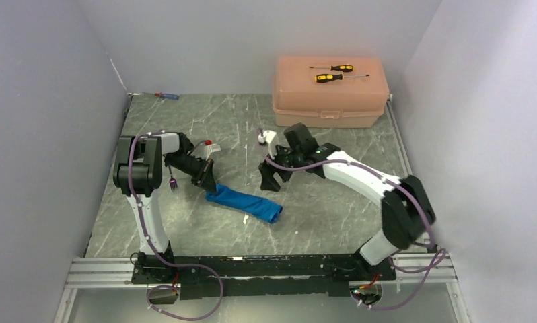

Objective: Fold the napkin into a case and place the utensils inside
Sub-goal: Turn over the smaller rectangle folded napkin at the center of the board, then smooth out the smaller rectangle-folded napkin at the center of the board.

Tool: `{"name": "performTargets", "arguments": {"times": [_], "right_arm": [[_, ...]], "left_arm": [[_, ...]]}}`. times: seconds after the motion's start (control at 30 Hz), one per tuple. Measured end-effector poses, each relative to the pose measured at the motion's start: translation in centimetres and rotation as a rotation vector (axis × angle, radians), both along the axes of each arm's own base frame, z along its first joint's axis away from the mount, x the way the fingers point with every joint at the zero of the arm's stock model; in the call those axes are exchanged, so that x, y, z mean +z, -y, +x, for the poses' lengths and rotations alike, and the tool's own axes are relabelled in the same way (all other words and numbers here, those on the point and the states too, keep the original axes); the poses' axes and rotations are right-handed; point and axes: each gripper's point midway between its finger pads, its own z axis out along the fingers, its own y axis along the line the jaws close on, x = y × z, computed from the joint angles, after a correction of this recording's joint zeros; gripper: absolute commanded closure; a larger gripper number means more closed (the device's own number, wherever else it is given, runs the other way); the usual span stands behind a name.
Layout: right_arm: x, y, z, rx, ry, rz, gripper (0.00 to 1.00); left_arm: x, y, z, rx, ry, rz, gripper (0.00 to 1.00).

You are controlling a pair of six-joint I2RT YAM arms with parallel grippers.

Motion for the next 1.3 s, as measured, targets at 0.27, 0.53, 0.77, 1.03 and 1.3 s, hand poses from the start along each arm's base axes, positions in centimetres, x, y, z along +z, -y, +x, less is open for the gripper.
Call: {"name": "performTargets", "arguments": {"times": [0.27, 0.53, 0.77, 1.03, 1.3], "right_arm": [[5.4, -3.9, 0.0, -0.002, 0.040, 0.245, 1.00], [0.7, -10.1, -3.0, 0.061, -0.233, 0.377, 1.00], [-5.4, -12.1, -3.0, 0.009, -0.448, 0.380, 1.00], [-7.9, -12.4, -3.1, -0.020, -0.502, 0.343, 1.00], [-8.4, -12.6, -2.9, -0.022, -0.490, 0.333, 1.00]], "left_arm": [[-0.2, -0.6, 0.7, 0.084, -0.053, -0.014, 0.97], [-0.3, -0.5, 0.6, 0.094, -0.058, -0.016, 0.97], [-0.2, -0.5, 0.5, 0.093, -0.033, -0.013, 0.97], [-0.2, -1.1, 0.6, 0.090, -0.010, 0.015, 0.60], [3.1, -3.3, 2.3, 0.105, 0.100, 0.065, 0.05]]}}
